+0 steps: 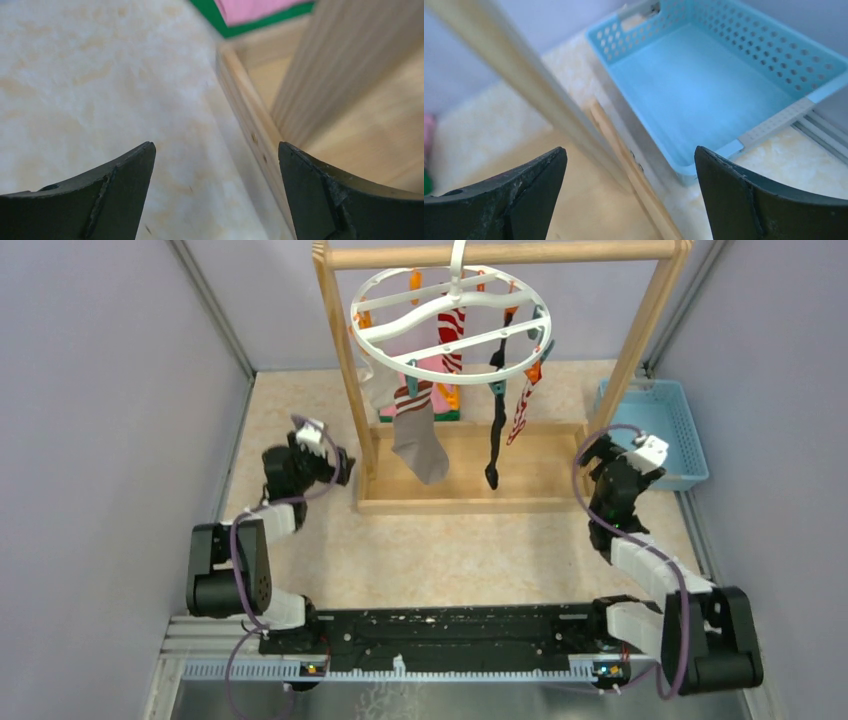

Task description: Remove the socks clipped to the hanger

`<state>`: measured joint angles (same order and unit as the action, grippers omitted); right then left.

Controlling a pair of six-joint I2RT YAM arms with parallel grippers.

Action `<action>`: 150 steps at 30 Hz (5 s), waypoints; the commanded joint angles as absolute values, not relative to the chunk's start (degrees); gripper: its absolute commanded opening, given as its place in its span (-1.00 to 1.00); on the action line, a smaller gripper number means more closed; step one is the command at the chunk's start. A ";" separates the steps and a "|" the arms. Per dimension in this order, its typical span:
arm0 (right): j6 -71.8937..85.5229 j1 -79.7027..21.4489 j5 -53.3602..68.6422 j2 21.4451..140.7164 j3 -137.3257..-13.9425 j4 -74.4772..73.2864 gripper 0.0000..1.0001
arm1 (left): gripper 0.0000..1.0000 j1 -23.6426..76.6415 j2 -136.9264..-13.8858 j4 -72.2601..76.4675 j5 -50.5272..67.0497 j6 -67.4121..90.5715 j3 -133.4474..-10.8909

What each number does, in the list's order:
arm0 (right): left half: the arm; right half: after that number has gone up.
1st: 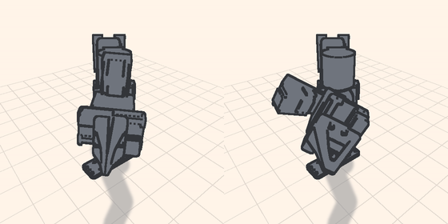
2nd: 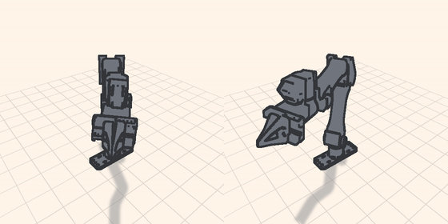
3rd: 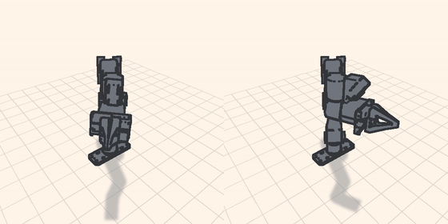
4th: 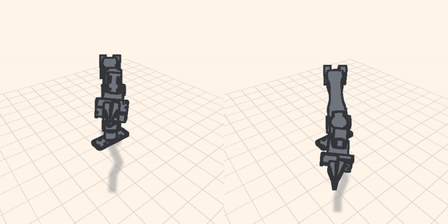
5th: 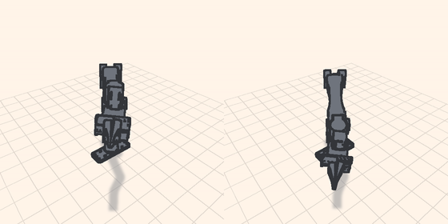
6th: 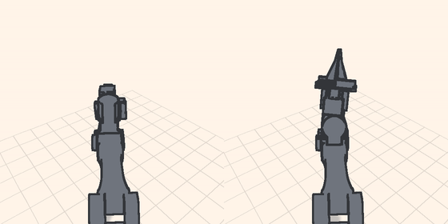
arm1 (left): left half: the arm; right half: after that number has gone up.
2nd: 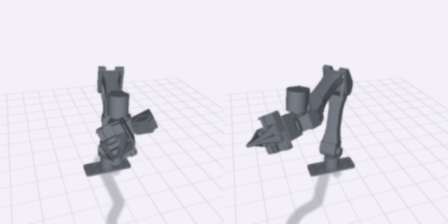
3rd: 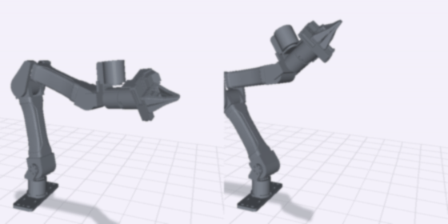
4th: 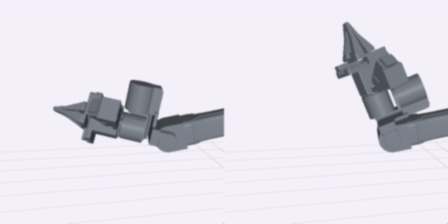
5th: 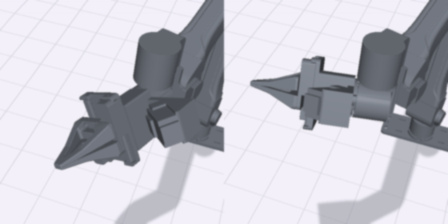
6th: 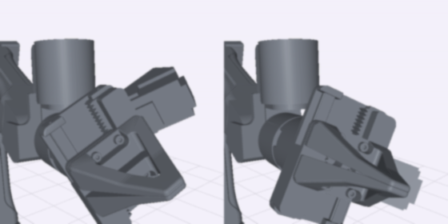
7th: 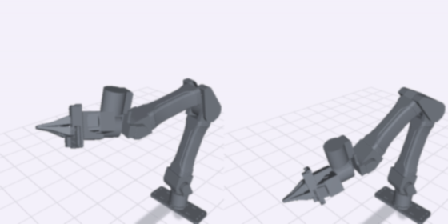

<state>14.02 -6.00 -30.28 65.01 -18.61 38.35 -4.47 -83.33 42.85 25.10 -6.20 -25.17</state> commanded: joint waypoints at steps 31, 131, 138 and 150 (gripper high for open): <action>31.58 11.07 -5.86 96.39 -75.21 -14.97 0.30 | 0.98 -18.91 -80.38 -19.95 44.15 -5.50 -63.61; 35.03 -22.86 30.65 41.52 -50.29 -43.89 -1.00 | 0.98 -18.88 -78.93 -28.86 43.94 -7.43 -71.87; 34.09 -51.89 16.57 52.96 -53.09 -32.31 -1.00 | 0.98 -18.83 -78.82 -28.48 44.16 -7.44 -70.55; 31.76 -73.60 7.14 48.59 -42.03 -27.60 -1.00 | 0.98 -18.89 -78.68 -29.79 44.59 -7.86 -71.05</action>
<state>32.34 -67.11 10.11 48.18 -43.86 -29.82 -19.03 -79.05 -28.77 43.88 -7.27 -69.73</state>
